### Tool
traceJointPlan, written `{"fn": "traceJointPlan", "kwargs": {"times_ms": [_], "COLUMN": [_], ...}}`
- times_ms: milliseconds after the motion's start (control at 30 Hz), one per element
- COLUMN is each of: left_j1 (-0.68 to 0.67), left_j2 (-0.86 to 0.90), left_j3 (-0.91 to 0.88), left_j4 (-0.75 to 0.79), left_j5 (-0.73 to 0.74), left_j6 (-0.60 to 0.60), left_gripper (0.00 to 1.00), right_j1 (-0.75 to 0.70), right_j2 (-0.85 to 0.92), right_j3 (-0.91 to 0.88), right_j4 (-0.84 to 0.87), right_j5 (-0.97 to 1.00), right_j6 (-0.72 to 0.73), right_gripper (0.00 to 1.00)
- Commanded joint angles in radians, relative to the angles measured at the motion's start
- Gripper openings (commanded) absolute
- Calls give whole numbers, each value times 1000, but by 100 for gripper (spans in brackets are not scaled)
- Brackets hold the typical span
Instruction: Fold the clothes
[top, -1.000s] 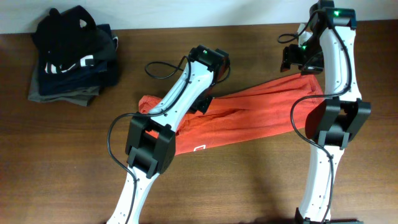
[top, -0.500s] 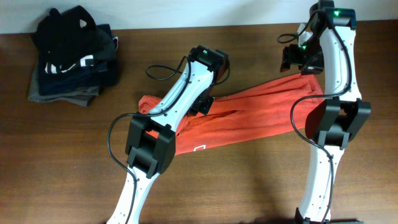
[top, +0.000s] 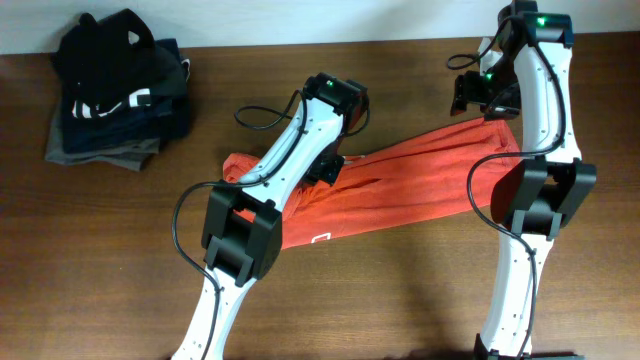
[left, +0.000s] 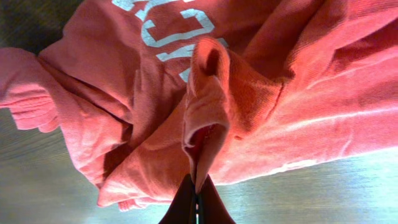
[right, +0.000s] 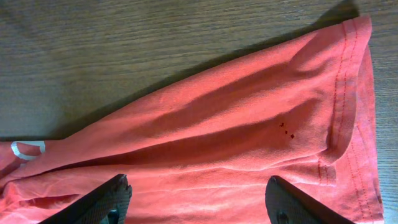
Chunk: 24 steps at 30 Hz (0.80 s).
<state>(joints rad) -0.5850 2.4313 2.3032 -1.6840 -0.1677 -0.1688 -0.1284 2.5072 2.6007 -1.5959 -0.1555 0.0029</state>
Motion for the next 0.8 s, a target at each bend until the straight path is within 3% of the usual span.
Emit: {"fn": "traceJointPlan", "kwargs": {"times_ms": [0, 233, 500, 633, 767], "left_j1": [5, 5, 5, 5, 24], "left_j2": [-56, -77, -166, -194, -193], "left_j3": [21, 16, -198, -317, -412], "left_j4": [-5, -5, -5, -5, -5], "left_j5": [31, 166, 198, 115, -45], "left_j6": [-2, 4, 19, 23, -66], "left_gripper": [0, 0, 0, 1, 0], "right_j1": [-4, -4, -4, -4, -4], "right_j2": [0, 0, 0, 0, 0], "right_j3": [0, 0, 0, 0, 0], "right_j4": [0, 0, 0, 0, -2], "right_j5": [10, 14, 36, 36, 36], "right_j6": [2, 2, 2, 3, 3], "right_gripper": [74, 74, 78, 78, 78]}}
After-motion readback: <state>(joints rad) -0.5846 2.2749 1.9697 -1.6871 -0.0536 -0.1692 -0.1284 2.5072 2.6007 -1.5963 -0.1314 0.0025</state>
